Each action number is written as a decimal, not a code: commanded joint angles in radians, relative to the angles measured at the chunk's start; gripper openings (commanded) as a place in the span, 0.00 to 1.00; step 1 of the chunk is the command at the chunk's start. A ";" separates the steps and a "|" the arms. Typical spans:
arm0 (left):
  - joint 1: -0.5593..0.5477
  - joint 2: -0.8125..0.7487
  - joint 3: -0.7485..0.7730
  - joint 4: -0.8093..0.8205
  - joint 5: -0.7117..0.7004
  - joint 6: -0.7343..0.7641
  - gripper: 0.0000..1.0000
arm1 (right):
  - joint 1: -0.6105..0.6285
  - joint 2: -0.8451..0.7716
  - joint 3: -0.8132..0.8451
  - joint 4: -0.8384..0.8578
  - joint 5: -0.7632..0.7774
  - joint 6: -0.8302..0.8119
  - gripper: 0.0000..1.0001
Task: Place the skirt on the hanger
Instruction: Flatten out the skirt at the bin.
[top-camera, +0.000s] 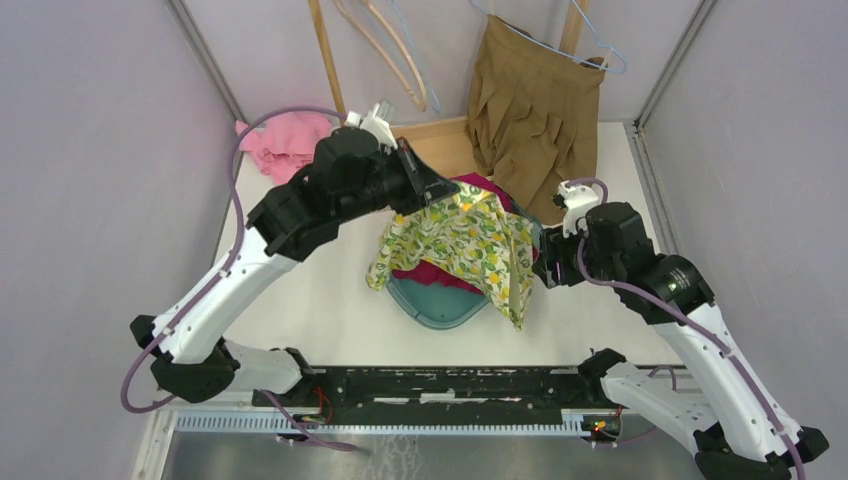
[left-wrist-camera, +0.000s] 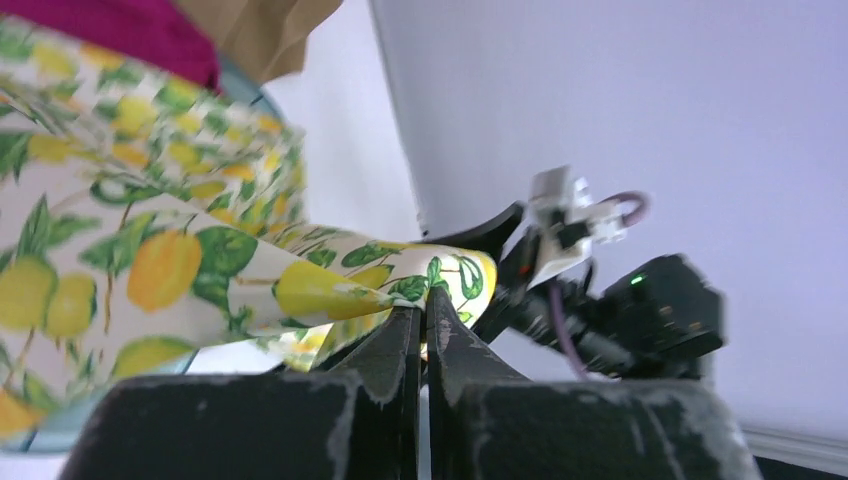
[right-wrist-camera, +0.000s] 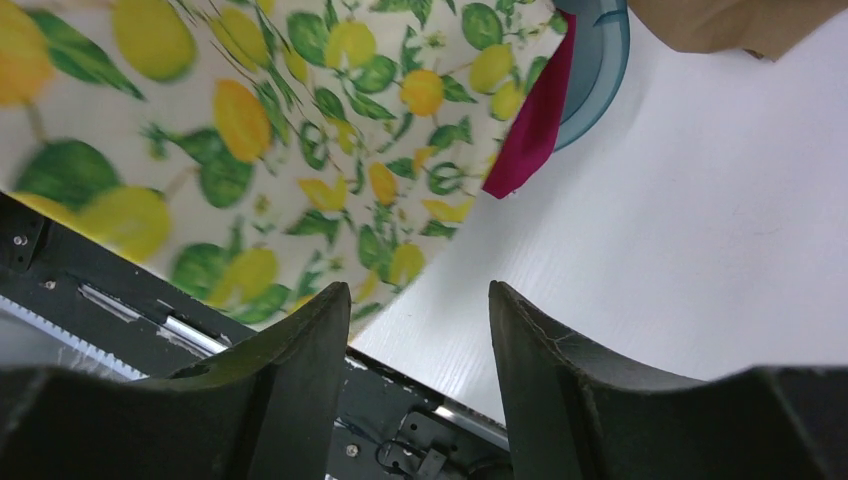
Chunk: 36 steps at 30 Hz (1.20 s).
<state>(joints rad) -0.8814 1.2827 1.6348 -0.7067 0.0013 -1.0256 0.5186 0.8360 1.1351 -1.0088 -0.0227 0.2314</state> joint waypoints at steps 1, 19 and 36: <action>0.026 0.120 0.232 -0.003 0.078 0.132 0.03 | -0.002 -0.024 0.059 -0.014 0.000 -0.001 0.60; 0.194 0.331 0.642 0.075 0.257 0.123 0.03 | -0.002 -0.040 0.056 0.095 -0.186 -0.042 0.68; 0.225 0.299 0.673 0.072 0.332 0.124 0.03 | -0.001 0.103 0.157 0.232 0.124 -0.161 0.70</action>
<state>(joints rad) -0.6689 1.6360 2.2734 -0.7021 0.2840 -0.9108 0.5186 0.9260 1.2217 -0.8619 0.0044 0.1215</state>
